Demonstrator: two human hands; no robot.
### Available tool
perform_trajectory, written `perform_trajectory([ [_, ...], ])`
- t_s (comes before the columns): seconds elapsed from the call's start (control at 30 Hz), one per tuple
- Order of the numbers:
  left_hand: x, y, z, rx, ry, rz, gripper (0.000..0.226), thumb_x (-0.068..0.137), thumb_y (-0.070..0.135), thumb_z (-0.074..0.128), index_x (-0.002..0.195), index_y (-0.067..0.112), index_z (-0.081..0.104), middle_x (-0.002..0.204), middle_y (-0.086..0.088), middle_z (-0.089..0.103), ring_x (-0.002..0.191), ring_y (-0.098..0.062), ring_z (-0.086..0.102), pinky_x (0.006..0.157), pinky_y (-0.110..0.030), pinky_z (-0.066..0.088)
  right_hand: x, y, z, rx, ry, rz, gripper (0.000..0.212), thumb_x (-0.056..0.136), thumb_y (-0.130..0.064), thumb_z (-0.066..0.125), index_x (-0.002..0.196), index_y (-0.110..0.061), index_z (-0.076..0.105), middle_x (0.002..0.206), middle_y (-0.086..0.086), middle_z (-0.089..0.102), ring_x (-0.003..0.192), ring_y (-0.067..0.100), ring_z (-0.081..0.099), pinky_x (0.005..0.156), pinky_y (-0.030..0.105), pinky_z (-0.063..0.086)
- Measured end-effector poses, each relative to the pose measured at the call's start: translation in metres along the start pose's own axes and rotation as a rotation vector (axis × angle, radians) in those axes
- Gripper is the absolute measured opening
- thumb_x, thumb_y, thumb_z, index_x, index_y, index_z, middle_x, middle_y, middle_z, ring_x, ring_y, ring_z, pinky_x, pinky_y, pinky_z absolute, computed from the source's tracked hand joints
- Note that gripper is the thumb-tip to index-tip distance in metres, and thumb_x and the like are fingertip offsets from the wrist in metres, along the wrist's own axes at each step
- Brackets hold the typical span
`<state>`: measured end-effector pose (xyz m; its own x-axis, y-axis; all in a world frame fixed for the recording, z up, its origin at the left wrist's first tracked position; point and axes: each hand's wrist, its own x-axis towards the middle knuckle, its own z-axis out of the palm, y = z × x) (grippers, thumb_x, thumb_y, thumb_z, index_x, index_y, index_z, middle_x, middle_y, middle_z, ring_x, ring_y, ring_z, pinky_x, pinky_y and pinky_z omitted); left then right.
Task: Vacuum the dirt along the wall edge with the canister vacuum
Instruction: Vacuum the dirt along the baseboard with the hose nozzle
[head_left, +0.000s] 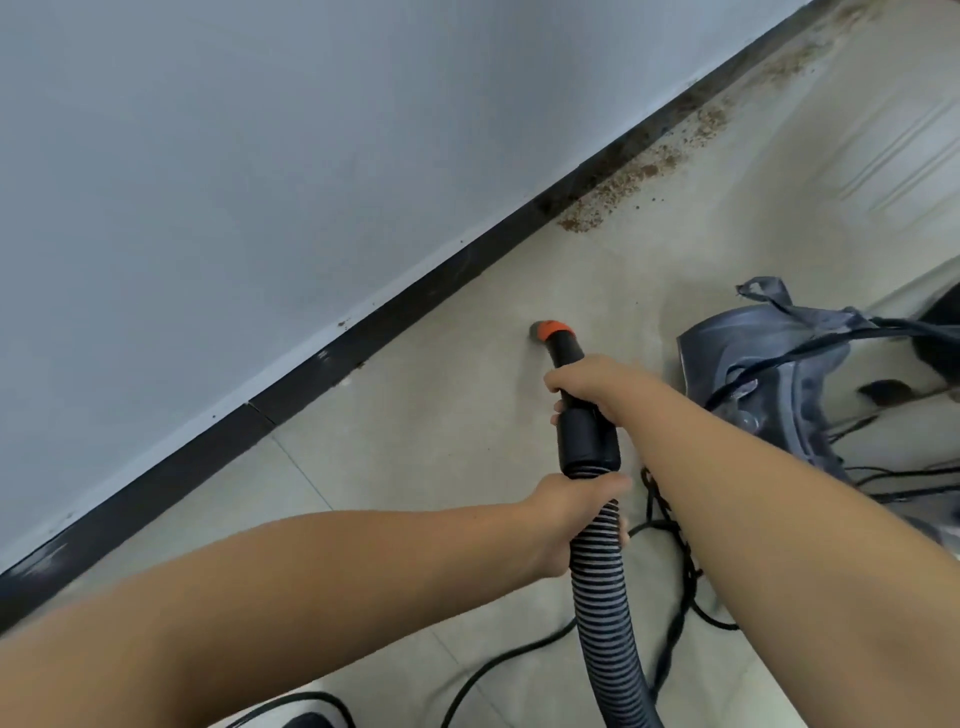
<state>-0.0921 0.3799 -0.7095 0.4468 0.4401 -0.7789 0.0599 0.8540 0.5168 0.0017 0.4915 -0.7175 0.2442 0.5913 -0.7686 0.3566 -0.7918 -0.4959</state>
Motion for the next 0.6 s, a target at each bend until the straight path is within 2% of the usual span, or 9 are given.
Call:
perform_trajectory([
  [0.07,0.005,0.004,0.008,-0.009,-0.043,-0.057,0.017,0.089,0.019,0.063,0.091,0.005,0.054,0.066,-0.007,0.058,0.045,-0.013,0.056,0.047,-0.020,0.049,0.006,0.010,-0.015,0.054,0.091,0.045,0.022,0.087,-0.006,0.055,0.104,-0.004,0.041,0.075,0.014,0.061,0.076,0.033,0.066,0.079,0.045,0.057],
  [0.13,0.015,0.013,0.021,-0.028,-0.022,-0.052,0.015,0.088,0.018,0.064,0.088,0.006,0.055,0.064,-0.007,0.058,0.048,-0.014,0.055,0.050,-0.022,0.049,0.018,0.015,-0.034,0.091,0.178,0.098,0.023,0.087,-0.006,0.055,0.105,-0.004,0.041,0.078,0.014,0.059,0.085,0.034,0.067,0.083,0.046,0.056],
  [0.23,0.043,0.031,0.032,-0.027,0.023,-0.028,0.014,0.087,0.018,0.067,0.088,0.008,0.058,0.065,-0.007,0.057,0.051,-0.016,0.052,0.051,-0.024,0.048,0.044,0.010,-0.063,0.070,0.285,0.150,0.028,0.088,-0.011,0.058,0.106,-0.006,0.037,0.077,0.009,0.048,0.071,0.026,0.055,0.061,0.035,0.048],
  [0.3,0.061,0.038,0.038,-0.038,0.066,-0.015,0.015,0.087,0.018,0.068,0.092,0.007,0.059,0.063,-0.007,0.056,0.048,-0.014,0.051,0.045,-0.021,0.045,0.061,0.007,-0.074,0.045,0.322,0.139,0.032,0.086,-0.014,0.059,0.107,-0.008,0.036,0.078,0.007,0.045,0.070,0.023,0.051,0.056,0.033,0.043],
  [0.37,0.068,0.040,0.042,-0.056,0.108,-0.015,0.016,0.087,0.018,0.068,0.093,0.006,0.059,0.061,-0.006,0.055,0.044,-0.013,0.050,0.042,-0.019,0.044,0.070,0.005,-0.076,0.064,0.305,0.114,0.030,0.083,-0.014,0.059,0.106,-0.006,0.042,0.075,0.006,0.052,0.065,0.020,0.055,0.054,0.032,0.047],
  [0.47,0.058,0.034,0.049,-0.088,0.179,-0.032,0.014,0.085,0.016,0.069,0.081,0.007,0.058,0.061,-0.006,0.057,0.044,-0.014,0.051,0.045,-0.021,0.047,0.064,0.007,-0.066,0.116,0.225,0.088,0.024,0.080,-0.014,0.059,0.100,-0.008,0.047,0.069,0.006,0.062,0.068,0.023,0.064,0.072,0.039,0.058],
  [0.53,0.034,0.025,0.054,-0.067,0.236,-0.076,0.015,0.083,0.017,0.070,0.077,0.009,0.059,0.063,-0.007,0.059,0.049,-0.017,0.054,0.052,-0.026,0.050,0.044,0.013,-0.056,0.105,0.160,0.099,0.025,0.079,-0.013,0.058,0.100,-0.007,0.048,0.075,0.009,0.064,0.077,0.027,0.067,0.079,0.043,0.058],
  [0.6,-0.002,0.015,0.060,-0.063,0.275,-0.155,0.015,0.083,0.019,0.071,0.079,0.010,0.059,0.065,-0.006,0.061,0.048,-0.016,0.056,0.048,-0.023,0.051,0.013,0.023,-0.045,0.054,0.087,0.147,0.030,0.079,-0.013,0.057,0.107,-0.005,0.050,0.091,0.015,0.067,0.088,0.031,0.068,0.083,0.046,0.057],
])
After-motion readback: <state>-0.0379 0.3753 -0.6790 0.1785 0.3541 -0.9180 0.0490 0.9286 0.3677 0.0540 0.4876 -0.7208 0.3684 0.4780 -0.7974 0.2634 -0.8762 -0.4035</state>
